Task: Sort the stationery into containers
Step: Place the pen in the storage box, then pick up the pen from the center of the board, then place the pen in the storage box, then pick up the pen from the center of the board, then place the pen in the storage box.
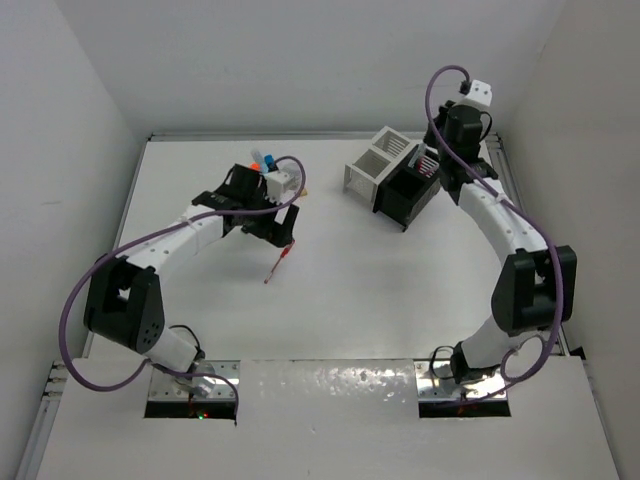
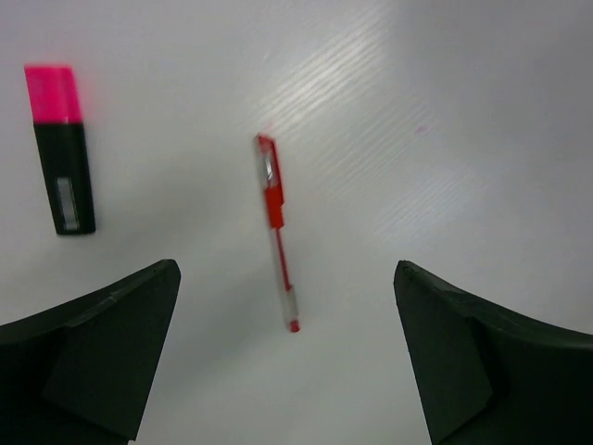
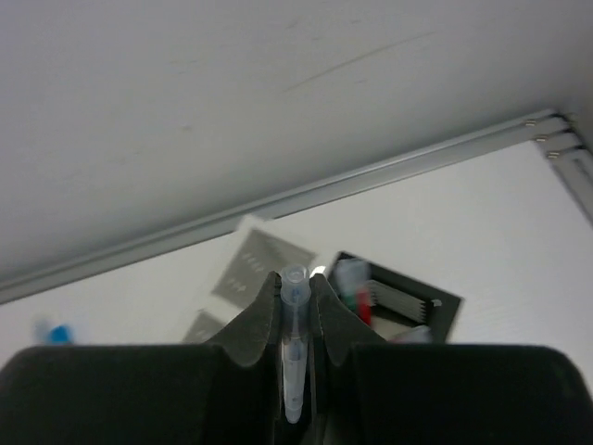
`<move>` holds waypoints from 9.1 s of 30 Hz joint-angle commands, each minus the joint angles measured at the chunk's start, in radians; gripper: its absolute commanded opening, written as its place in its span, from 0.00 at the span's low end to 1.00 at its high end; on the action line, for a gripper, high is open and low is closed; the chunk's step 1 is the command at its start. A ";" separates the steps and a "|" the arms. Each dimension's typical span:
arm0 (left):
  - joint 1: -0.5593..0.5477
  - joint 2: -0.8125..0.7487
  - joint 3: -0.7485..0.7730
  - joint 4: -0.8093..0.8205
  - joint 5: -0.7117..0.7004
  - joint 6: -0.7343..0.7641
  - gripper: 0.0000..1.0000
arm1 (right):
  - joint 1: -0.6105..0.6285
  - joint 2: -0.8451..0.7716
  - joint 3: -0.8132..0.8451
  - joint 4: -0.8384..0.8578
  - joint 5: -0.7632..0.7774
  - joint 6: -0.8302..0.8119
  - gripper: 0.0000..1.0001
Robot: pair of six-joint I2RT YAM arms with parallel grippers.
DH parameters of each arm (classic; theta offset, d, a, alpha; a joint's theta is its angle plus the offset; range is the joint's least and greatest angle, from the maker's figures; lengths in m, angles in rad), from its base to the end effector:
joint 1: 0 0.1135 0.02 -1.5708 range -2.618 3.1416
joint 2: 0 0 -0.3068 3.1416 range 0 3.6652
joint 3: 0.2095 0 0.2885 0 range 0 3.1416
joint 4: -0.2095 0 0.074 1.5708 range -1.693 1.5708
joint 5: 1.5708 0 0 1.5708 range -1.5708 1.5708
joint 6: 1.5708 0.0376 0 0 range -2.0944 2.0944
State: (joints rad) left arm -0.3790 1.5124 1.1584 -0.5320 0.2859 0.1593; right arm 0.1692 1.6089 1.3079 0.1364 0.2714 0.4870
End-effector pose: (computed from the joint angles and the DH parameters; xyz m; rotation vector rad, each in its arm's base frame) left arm 0.3279 -0.1420 0.2930 0.7745 2.3339 -0.4473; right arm 0.4233 0.0621 0.3757 0.4699 1.6709 0.2481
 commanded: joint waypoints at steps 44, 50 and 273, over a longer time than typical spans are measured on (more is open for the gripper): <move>-0.087 0.232 -0.184 0.228 -0.281 0.026 0.58 | -0.083 0.306 -0.101 0.454 0.006 -0.205 0.00; -0.090 0.259 -0.174 0.227 -0.277 0.020 0.44 | -0.085 0.267 -0.107 0.419 -0.058 -0.209 0.30; 0.425 0.937 1.118 -0.025 -0.067 0.012 0.64 | -0.027 -0.081 0.027 -0.405 -0.347 -0.099 0.54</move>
State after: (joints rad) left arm 0.0353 2.4226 2.2364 -0.4526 0.2108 0.1181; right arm 0.1204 1.5291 1.2896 -0.2653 -0.0998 0.3882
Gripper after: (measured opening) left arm 0.640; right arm 0.537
